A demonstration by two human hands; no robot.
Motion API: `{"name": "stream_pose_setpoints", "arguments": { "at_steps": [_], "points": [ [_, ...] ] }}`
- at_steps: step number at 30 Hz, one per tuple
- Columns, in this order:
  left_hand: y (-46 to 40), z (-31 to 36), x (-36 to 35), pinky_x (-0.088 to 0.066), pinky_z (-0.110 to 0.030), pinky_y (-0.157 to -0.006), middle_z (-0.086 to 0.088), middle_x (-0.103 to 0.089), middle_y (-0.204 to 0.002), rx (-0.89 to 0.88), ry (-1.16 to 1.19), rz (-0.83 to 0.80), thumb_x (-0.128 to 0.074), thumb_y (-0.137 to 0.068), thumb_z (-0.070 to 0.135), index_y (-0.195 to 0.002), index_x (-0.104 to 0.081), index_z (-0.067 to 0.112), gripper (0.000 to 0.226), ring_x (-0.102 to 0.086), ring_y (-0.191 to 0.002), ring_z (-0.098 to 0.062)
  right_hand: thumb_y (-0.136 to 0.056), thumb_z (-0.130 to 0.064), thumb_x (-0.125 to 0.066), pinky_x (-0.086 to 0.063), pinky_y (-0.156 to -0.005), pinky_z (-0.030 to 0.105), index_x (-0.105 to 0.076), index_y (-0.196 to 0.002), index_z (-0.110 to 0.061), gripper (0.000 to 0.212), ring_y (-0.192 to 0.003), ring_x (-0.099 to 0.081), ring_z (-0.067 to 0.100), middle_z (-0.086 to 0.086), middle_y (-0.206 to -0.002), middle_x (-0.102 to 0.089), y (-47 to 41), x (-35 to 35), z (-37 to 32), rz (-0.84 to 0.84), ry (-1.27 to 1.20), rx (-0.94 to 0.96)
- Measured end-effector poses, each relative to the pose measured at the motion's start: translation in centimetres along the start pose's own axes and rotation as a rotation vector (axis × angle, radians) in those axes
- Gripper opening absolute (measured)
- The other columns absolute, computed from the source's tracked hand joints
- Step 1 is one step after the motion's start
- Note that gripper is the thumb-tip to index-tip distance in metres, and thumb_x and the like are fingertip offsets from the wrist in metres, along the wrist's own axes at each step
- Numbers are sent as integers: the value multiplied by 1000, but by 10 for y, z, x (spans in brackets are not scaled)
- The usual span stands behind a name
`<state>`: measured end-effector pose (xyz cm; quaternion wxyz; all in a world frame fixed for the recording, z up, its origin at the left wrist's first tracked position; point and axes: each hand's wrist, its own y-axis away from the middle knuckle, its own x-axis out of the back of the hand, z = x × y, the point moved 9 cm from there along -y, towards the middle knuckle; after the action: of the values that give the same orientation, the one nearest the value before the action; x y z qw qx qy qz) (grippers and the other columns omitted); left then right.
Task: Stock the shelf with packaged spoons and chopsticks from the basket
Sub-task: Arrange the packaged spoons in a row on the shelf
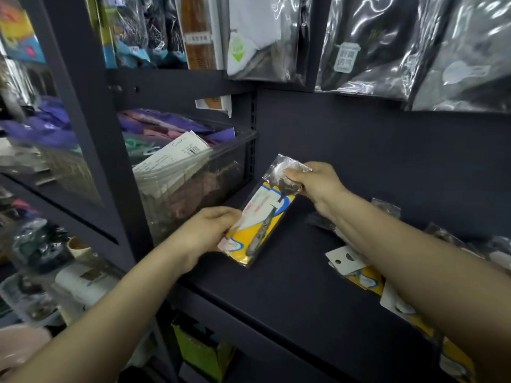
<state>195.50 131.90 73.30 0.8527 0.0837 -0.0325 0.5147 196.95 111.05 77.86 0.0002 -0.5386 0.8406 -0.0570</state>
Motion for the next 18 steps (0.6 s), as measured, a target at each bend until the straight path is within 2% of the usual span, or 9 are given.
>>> {"name": "stream_pose_setpoints", "arguments": {
  "at_steps": [3, 6, 8, 10, 12, 14, 16, 18],
  "points": [
    [-12, -2, -2, -45, -10, -45, -5, -59, -69, -12, -62, 48, -49, -93, 16, -89, -65, 10, 17, -53, -46, -5, -85, -1, -61, -51, -70, 29, -60, -75, -9, 13, -65, -59, 18, 8, -72, -63, -6, -4, 9, -24, -38, -30],
    [-26, 7, 16, -40, -9, -43, -8, -52, -72, -42, -273, 197, -45, -94, 15, -88, -62, 8, 20, -44, -53, -11, -87, 2, -56, -43, -51, 17, -60, -75, -9, 16, -55, -49, 11, 4, -63, -55, -11, -6, 14, -67, 136, -13],
    [-36, 13, 28, -43, -22, -56, -19, -58, -78, -63, -470, 259, -42, -93, 15, -85, -62, 2, 25, -57, -61, -27, -87, 0, -54, -30, -39, 16, -55, -65, -10, 24, -43, -39, 8, -1, -46, -49, -18, 1, 25, -53, 274, -69],
    [-46, 16, 34, -43, -30, -72, -27, -64, -95, -73, -711, 289, -40, -93, 14, -88, -62, -4, 29, -61, -90, -38, -87, -3, -54, -21, -39, 16, -47, -56, -13, 33, -37, -31, 8, -7, -30, -39, -25, 12, 35, -36, 354, -142],
    [-54, 15, 35, -42, -33, -78, -26, -63, -107, -76, -888, 304, -40, -94, 17, -93, -60, -4, 30, -57, -101, -38, -87, -7, -56, -21, -39, 14, -44, -56, -14, 34, -40, -30, 9, -5, -35, -38, -29, 21, 41, -42, 372, -197],
    [-60, 15, 31, -43, -36, -75, -25, -63, -108, -83, -1022, 316, -40, -94, 22, -98, -57, -2, 29, -58, -100, -39, -87, -7, -59, -21, -33, 10, -45, -60, -13, 30, -38, -33, 7, 2, -49, -40, -30, 23, 45, -54, 373, -225],
    [-64, 18, 25, -46, -41, -73, -24, -63, -108, -106, -1128, 324, -42, -93, 20, -107, -51, 2, 24, -59, -98, -41, -83, -5, -61, -23, -35, 12, -48, -61, -13, 27, -43, -33, 11, 6, -53, -41, -34, 19, 47, -61, 413, -227],
    [-66, 20, 19, -49, -46, -79, -23, -57, -117, -158, -1182, 304, -45, -90, 12, -121, -43, 7, 31, -57, -103, -42, -82, -2, -61, -26, -40, 17, -52, -61, -12, 25, -44, -34, 15, 8, -53, -44, -39, 13, 48, -58, 491, -223]
  ]
}}
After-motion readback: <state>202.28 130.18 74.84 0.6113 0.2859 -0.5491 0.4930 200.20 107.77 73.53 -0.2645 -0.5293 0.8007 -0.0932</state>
